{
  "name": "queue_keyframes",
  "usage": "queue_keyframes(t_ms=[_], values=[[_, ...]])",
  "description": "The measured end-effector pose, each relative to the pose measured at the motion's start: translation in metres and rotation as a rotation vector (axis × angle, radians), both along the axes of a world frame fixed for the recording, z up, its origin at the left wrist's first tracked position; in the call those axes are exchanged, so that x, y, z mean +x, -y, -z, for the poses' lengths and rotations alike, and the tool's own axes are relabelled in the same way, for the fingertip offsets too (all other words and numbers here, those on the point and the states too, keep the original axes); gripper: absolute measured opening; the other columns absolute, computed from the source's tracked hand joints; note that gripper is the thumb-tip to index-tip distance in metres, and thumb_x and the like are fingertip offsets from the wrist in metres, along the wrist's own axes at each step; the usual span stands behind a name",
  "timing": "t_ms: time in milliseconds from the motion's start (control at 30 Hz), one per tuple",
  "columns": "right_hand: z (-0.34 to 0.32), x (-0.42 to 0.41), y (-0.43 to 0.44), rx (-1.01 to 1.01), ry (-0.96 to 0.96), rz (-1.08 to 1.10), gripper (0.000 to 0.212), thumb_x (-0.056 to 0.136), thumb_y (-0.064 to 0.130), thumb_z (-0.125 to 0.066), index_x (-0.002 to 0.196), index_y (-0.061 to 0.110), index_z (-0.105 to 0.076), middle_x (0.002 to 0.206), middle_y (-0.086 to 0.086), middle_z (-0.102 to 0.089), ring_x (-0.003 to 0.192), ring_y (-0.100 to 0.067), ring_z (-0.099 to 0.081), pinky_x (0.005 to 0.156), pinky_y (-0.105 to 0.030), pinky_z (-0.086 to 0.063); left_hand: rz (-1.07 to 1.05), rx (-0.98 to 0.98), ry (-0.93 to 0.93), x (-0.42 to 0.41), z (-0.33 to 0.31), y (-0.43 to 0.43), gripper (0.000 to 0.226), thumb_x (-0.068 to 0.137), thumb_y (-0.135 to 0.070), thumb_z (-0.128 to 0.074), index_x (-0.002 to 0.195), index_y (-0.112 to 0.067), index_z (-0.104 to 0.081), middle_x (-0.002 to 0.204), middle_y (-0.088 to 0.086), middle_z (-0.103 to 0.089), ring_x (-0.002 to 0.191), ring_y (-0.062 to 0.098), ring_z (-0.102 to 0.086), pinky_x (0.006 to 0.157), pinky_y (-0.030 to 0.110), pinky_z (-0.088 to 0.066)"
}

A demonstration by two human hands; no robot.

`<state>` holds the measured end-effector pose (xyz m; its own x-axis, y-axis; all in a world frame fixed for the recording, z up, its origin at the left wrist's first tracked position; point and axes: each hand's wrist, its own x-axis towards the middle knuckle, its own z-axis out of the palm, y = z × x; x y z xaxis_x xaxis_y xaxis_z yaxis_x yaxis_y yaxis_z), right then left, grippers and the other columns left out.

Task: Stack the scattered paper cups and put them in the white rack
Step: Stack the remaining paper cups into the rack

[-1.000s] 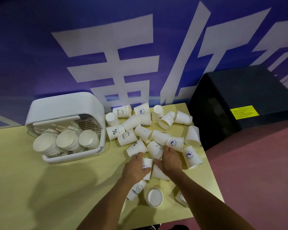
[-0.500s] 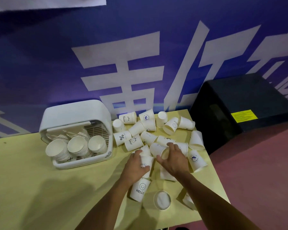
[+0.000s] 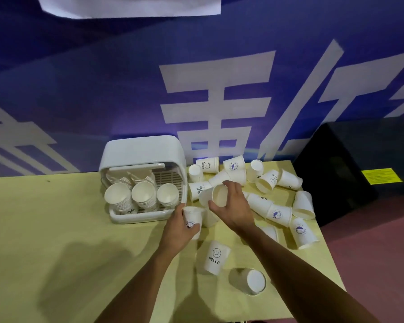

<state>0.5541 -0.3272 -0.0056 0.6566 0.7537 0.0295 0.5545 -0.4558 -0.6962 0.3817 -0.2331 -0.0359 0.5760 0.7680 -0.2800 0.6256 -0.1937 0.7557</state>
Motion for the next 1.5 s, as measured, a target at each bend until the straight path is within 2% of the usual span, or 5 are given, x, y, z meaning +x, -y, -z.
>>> queue_keyframes(t_ms=[333,533,900,1167,1500], values=[[-0.022,-0.054,-0.08,0.081,0.027,-0.26,0.073,0.078,0.043,-0.075,0.138,0.017,-0.043,0.127,-0.001,-0.047,0.11,-0.017,-0.05,0.085,-0.023,-0.039,-0.112,0.008,0.046,-0.062,-0.001,-0.034,0.076,0.067,-0.036,-0.078,0.134,-0.029,-0.044,0.117,-0.007,-0.065,0.101,0.015,-0.064,0.087,0.039,-0.054],[-0.012,-0.072,-0.112,0.029,0.124,-0.32,0.073,0.08,0.041,-0.076,0.14,0.016,-0.042,0.137,-0.006,-0.047,0.123,-0.023,-0.046,0.097,-0.032,-0.045,-0.143,0.01,0.006,-0.085,0.001,-0.055,0.068,0.069,-0.032,-0.081,0.129,-0.023,-0.05,0.112,-0.004,-0.068,0.099,0.018,-0.065,0.087,0.042,-0.054],[0.0,-0.084,-0.133,-0.128,0.175,-0.351,0.072,0.082,0.04,-0.076,0.141,0.011,-0.045,0.146,-0.009,-0.043,0.13,-0.026,-0.045,0.104,-0.033,-0.042,-0.153,-0.056,-0.011,-0.11,0.006,-0.073,0.057,0.072,-0.028,-0.083,0.122,-0.028,-0.055,0.098,-0.026,-0.062,0.086,-0.017,-0.056,0.069,0.01,-0.041],[-0.006,-0.078,-0.104,-0.159,0.073,-0.334,0.038,0.089,0.048,-0.064,0.114,0.019,-0.065,0.11,0.003,-0.067,0.096,-0.014,-0.062,0.079,-0.033,-0.053,-0.144,-0.087,0.008,-0.105,0.011,-0.079,0.057,0.065,-0.041,-0.081,0.115,-0.036,-0.055,0.1,-0.022,-0.066,0.089,-0.004,-0.063,0.079,0.028,-0.053],[0.005,-0.081,-0.089,-0.241,-0.298,-0.335,0.071,0.077,0.068,-0.069,0.129,0.024,-0.051,0.105,0.007,-0.066,0.098,-0.012,-0.062,0.084,-0.027,-0.047,-0.098,-0.085,0.124,-0.085,-0.002,-0.071,0.059,0.06,-0.043,-0.084,0.113,-0.034,-0.059,0.098,-0.015,-0.07,0.086,0.0,-0.066,0.073,0.04,-0.06]])
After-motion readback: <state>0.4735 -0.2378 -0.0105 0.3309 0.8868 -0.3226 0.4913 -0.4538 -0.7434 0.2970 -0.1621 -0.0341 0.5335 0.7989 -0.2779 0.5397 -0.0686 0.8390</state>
